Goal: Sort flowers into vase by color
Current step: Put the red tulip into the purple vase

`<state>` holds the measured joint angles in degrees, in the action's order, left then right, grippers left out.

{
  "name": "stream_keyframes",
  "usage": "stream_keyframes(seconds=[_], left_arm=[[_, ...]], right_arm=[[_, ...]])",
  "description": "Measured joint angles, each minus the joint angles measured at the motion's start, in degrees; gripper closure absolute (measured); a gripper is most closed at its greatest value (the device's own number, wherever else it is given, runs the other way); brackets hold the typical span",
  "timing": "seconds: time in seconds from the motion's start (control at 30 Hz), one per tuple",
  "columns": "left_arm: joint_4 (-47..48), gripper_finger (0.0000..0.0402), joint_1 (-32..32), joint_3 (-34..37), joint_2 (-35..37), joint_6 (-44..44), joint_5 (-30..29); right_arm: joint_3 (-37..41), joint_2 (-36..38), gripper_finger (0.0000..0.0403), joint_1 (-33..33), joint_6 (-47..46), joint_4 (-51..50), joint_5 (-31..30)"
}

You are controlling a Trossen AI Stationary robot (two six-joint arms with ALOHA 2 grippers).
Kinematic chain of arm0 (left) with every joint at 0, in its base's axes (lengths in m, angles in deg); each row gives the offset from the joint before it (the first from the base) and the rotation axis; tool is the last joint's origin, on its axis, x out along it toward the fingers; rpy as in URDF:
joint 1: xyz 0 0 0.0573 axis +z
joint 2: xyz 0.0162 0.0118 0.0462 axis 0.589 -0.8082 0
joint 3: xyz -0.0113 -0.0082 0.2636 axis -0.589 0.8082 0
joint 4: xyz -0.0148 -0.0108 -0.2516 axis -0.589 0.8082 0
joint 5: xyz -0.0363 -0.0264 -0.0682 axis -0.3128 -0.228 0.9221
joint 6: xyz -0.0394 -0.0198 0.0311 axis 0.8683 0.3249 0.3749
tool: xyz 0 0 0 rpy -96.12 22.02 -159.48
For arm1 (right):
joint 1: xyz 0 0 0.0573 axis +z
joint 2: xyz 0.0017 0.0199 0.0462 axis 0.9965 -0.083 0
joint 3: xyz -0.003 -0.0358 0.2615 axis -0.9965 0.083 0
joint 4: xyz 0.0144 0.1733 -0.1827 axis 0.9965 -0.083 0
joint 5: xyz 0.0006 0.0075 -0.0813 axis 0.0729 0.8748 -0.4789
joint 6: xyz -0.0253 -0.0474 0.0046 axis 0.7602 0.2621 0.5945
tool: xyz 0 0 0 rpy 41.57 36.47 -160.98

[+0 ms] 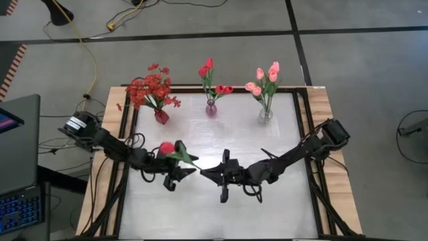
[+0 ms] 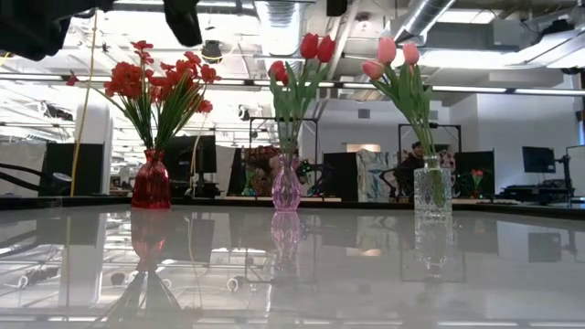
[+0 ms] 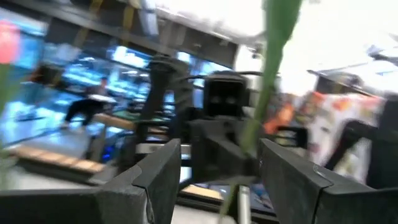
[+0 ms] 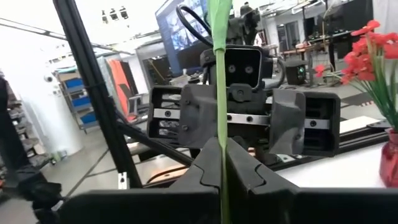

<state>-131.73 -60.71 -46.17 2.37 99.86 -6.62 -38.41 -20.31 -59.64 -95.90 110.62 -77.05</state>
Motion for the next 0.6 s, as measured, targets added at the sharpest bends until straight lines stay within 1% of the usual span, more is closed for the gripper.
stream_keyframes(seconds=[0.07,0.17,0.27,0.6], left_arm=[[0.5,0.0203,0.3,-1.1,0.0,-1.1,3.4],[0.5,0.0203,0.3,-2.5,0.0,-4.4,5.7],[0.8,0.0203,0.3,-3.6,0.0,-7.0,5.8],[5.0,0.0205,0.4,-6.5,0.0,-8.9,4.6]], right_arm=[[0.0,0.0,0.0375,-0.3,0.0,0.1,0.1],[0.0,0.0,0.0375,-0.4,0.0,-0.1,0.1],[0.0,0.0,0.0375,-0.7,0.0,-0.2,0.1],[0.0,0.0,0.0375,-0.6,0.3,-0.7,0.3]])
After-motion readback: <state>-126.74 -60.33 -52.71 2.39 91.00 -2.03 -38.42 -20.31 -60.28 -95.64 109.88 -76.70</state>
